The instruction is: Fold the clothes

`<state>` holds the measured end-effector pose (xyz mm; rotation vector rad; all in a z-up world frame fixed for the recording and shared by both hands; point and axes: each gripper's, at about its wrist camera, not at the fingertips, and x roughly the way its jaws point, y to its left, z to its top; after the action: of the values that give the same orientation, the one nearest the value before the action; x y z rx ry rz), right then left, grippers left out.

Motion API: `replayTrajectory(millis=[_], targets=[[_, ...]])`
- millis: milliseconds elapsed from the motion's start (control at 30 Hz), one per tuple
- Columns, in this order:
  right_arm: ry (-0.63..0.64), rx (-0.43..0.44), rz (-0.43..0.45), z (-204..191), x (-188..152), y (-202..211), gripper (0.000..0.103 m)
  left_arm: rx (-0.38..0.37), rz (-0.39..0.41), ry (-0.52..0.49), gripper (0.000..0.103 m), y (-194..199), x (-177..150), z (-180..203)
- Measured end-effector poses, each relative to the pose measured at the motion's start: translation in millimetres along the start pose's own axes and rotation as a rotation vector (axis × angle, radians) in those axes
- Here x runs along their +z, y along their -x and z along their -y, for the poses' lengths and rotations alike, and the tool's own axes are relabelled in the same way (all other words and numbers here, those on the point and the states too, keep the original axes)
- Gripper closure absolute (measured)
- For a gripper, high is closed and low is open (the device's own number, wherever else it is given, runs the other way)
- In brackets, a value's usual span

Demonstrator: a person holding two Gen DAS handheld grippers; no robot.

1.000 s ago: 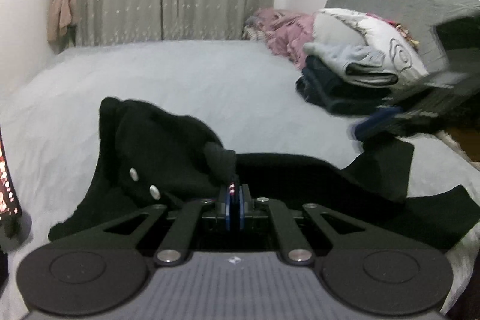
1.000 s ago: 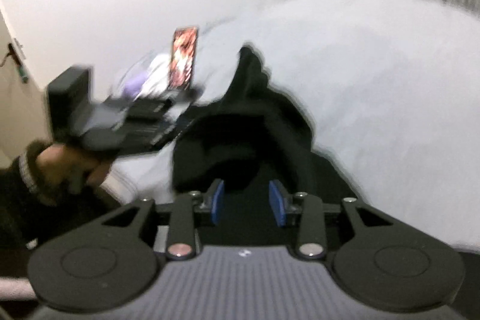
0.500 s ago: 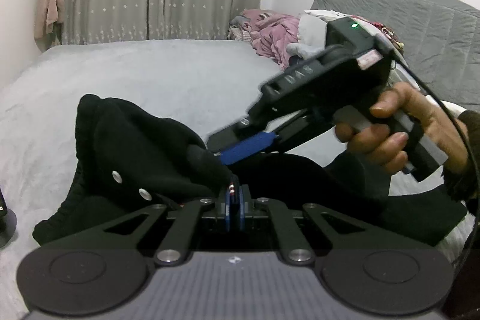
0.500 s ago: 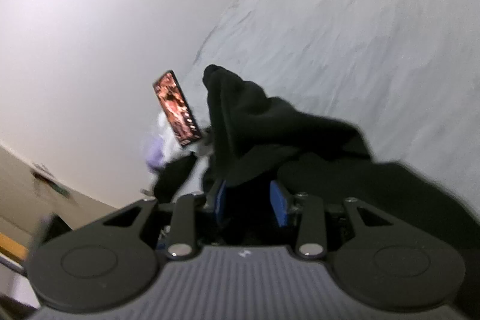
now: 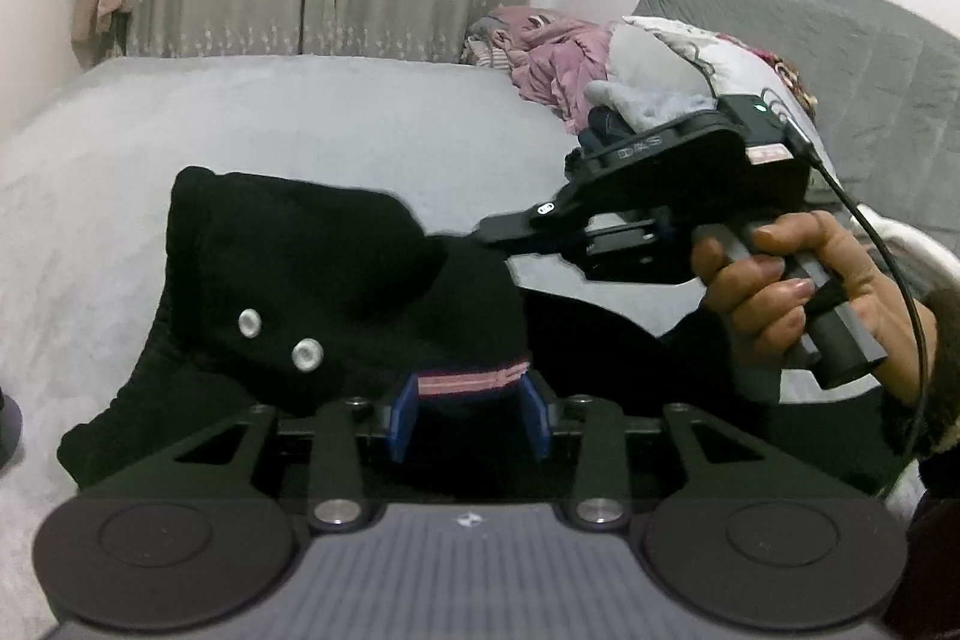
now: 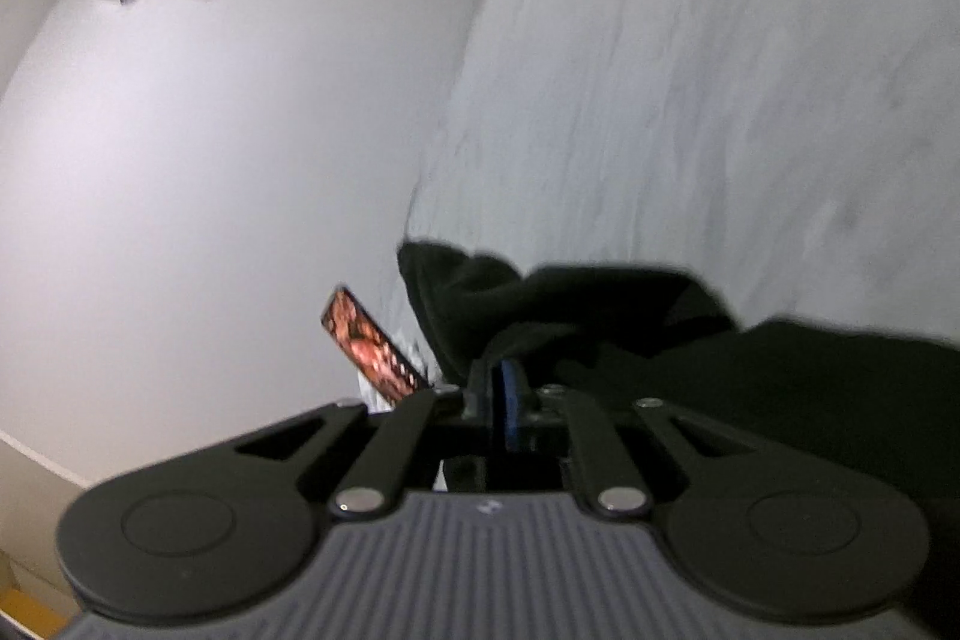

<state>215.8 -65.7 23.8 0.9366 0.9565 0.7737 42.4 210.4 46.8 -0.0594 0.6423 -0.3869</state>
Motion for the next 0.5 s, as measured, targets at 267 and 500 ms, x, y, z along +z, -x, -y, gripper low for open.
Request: replayTrajectory(millis=[267, 500], targets=[[-0.051, -0.239, 0.212, 18, 41, 44, 0.099, 0.132, -0.025, 0.116, 0.056, -21, 10, -28], [-0.025, -0.293, 0.228, 14, 62, 40, 0.073, 0.295, -0.105, 0.297, 0.056, -28, 12, -63]])
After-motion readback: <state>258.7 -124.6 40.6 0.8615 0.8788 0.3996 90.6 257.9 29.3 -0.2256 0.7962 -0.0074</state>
